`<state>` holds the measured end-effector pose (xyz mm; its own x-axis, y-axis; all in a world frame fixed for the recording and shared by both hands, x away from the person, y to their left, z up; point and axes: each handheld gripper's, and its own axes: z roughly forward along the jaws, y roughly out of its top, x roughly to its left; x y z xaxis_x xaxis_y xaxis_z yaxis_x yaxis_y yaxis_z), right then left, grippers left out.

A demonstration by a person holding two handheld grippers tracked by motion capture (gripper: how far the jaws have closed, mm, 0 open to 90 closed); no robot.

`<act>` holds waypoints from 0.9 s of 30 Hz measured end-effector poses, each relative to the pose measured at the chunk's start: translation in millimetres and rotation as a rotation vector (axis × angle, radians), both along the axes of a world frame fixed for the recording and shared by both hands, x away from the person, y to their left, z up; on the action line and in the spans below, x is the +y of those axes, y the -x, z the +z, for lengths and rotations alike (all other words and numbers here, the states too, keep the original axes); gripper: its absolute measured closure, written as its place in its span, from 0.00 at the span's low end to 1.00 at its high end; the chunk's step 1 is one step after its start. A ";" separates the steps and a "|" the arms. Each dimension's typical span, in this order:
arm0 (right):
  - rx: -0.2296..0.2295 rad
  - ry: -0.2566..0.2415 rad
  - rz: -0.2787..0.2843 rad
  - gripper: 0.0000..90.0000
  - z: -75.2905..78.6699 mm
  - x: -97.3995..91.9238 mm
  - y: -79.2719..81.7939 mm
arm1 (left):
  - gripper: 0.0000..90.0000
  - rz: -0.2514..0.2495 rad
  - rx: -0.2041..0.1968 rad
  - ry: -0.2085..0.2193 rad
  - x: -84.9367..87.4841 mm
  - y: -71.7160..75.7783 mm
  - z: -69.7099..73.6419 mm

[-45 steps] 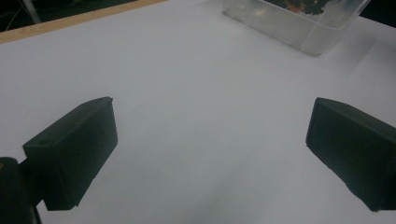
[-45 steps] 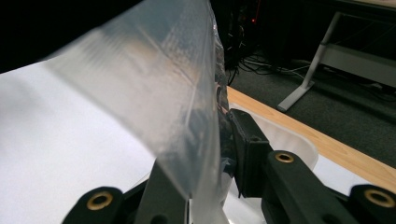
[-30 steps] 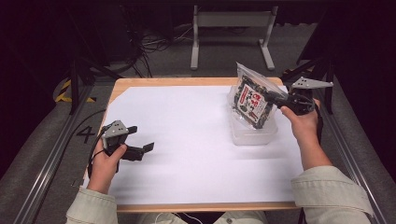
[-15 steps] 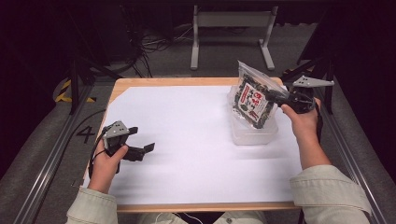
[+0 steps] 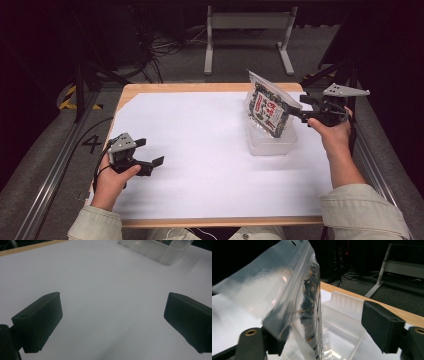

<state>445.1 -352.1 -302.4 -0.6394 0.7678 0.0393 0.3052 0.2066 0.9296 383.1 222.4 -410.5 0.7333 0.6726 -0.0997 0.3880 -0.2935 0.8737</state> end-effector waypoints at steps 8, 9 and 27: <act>-0.031 0.008 0.074 0.23 -5.4 -1.8 32.5 | 0.03 -0.011 0.004 0.006 0.5 6.4 0.6; -0.033 0.006 0.076 0.22 -6.6 -2.1 35.6 | 0.03 -0.007 0.008 0.009 0.3 7.1 0.3; -0.053 0.011 0.138 0.21 -34.4 5.9 92.4 | 0.04 -0.021 -0.005 0.016 -1.1 22.1 -0.4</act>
<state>352.8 -346.2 -336.7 -0.7401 0.6725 -0.0055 0.2235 0.2536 0.9411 361.1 221.3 -410.9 0.7478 0.6553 -0.1065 0.3772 -0.2873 0.8804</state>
